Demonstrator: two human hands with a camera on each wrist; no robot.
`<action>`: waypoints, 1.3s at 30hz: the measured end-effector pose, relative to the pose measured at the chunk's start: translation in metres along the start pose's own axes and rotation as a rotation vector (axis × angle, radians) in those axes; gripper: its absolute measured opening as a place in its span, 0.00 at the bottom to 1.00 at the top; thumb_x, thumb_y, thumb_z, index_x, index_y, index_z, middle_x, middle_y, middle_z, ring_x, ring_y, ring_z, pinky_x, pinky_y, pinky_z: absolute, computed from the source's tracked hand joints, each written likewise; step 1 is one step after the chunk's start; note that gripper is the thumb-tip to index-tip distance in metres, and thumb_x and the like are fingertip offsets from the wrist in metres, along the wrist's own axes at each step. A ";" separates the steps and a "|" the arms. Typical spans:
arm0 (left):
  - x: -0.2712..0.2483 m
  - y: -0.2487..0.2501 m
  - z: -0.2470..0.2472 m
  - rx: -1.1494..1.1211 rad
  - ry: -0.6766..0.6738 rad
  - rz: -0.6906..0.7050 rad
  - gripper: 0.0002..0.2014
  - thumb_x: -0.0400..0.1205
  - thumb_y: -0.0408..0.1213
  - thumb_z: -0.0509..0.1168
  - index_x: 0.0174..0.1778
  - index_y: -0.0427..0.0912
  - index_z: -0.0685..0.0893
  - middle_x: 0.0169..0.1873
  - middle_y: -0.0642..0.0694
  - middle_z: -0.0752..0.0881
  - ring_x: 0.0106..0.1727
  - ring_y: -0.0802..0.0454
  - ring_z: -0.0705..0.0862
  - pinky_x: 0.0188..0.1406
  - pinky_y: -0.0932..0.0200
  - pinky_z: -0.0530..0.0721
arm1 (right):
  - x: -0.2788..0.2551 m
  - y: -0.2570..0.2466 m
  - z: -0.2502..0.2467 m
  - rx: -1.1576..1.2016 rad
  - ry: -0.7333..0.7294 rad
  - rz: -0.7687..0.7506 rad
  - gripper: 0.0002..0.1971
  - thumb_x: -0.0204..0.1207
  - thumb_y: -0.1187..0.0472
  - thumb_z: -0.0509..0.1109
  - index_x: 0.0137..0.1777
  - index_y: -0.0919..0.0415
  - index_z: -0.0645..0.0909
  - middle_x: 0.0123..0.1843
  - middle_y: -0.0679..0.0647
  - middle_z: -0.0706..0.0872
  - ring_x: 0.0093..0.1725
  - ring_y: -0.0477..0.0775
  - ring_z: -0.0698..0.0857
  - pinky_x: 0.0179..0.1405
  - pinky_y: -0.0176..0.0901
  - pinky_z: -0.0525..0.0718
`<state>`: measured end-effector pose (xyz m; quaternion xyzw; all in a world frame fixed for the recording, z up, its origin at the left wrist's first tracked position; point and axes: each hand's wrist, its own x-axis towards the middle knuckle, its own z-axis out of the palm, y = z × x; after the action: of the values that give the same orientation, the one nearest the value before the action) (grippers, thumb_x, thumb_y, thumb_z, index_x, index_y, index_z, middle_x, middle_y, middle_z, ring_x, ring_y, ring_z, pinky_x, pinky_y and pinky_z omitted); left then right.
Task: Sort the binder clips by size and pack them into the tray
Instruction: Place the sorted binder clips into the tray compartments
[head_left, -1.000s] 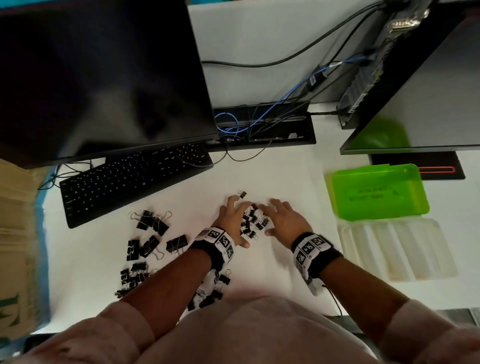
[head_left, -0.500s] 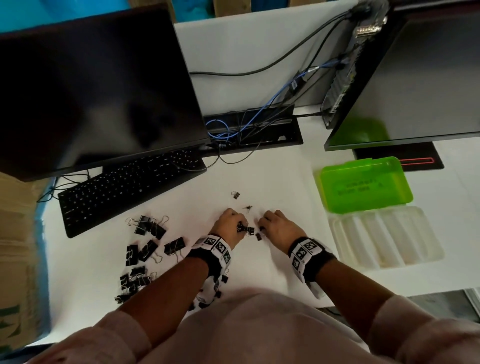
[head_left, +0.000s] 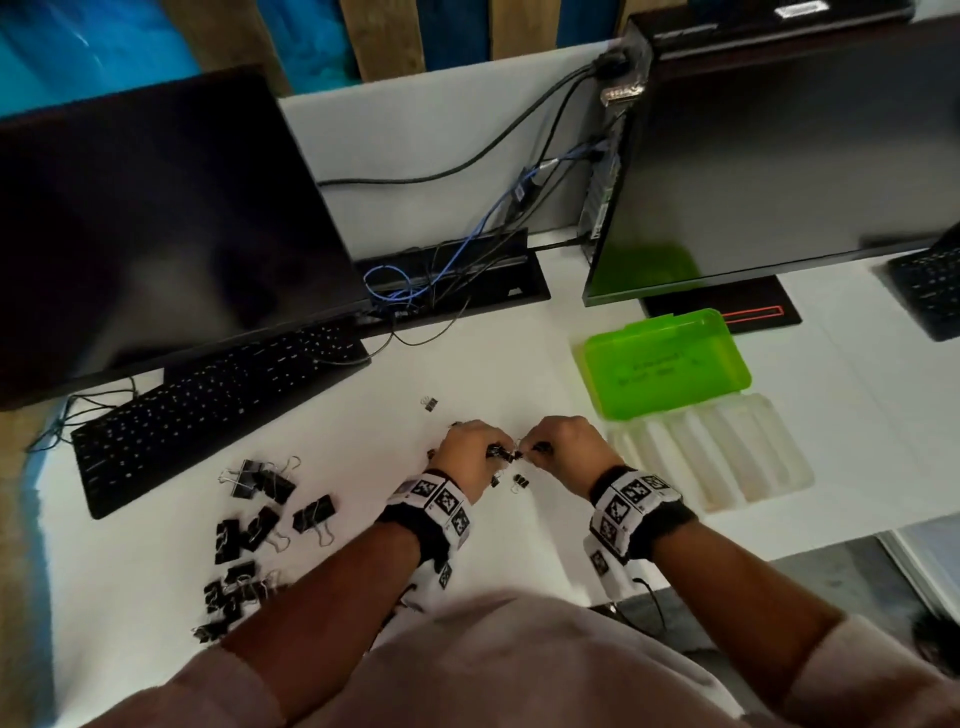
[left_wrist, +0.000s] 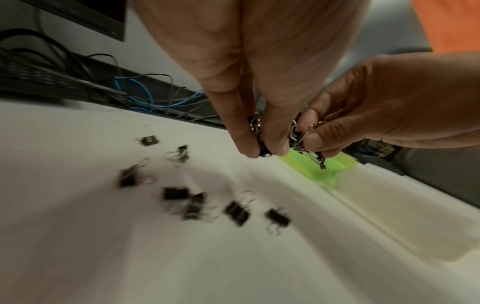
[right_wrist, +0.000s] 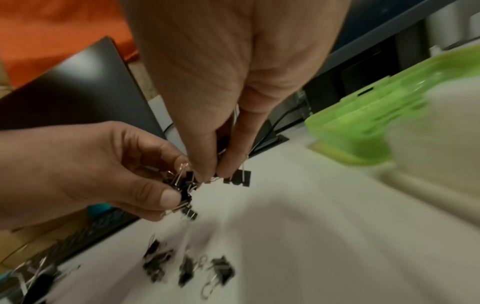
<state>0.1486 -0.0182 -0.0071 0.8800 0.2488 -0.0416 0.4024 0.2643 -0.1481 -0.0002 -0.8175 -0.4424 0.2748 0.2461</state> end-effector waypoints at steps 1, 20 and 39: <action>0.003 0.009 0.005 -0.010 -0.004 0.025 0.11 0.74 0.26 0.71 0.52 0.39 0.88 0.53 0.38 0.86 0.55 0.45 0.84 0.61 0.57 0.80 | -0.007 0.005 -0.009 0.015 0.029 0.020 0.05 0.70 0.67 0.72 0.42 0.59 0.89 0.43 0.57 0.90 0.42 0.57 0.87 0.43 0.45 0.83; 0.037 0.110 0.096 0.026 -0.214 0.193 0.13 0.75 0.27 0.69 0.54 0.42 0.86 0.53 0.41 0.85 0.51 0.45 0.85 0.55 0.62 0.80 | -0.102 0.084 -0.047 0.201 0.364 0.459 0.02 0.70 0.62 0.74 0.38 0.56 0.84 0.30 0.53 0.88 0.31 0.53 0.87 0.37 0.43 0.85; 0.029 0.110 0.100 0.066 -0.266 0.258 0.37 0.77 0.16 0.59 0.78 0.51 0.60 0.74 0.48 0.65 0.69 0.45 0.75 0.68 0.50 0.77 | -0.108 0.073 -0.050 0.096 0.349 0.407 0.17 0.69 0.76 0.61 0.50 0.60 0.86 0.49 0.56 0.90 0.49 0.56 0.87 0.48 0.38 0.79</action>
<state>0.2386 -0.1398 -0.0072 0.9041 0.0769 -0.1135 0.4046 0.2909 -0.2845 0.0143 -0.9120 -0.2065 0.1943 0.2965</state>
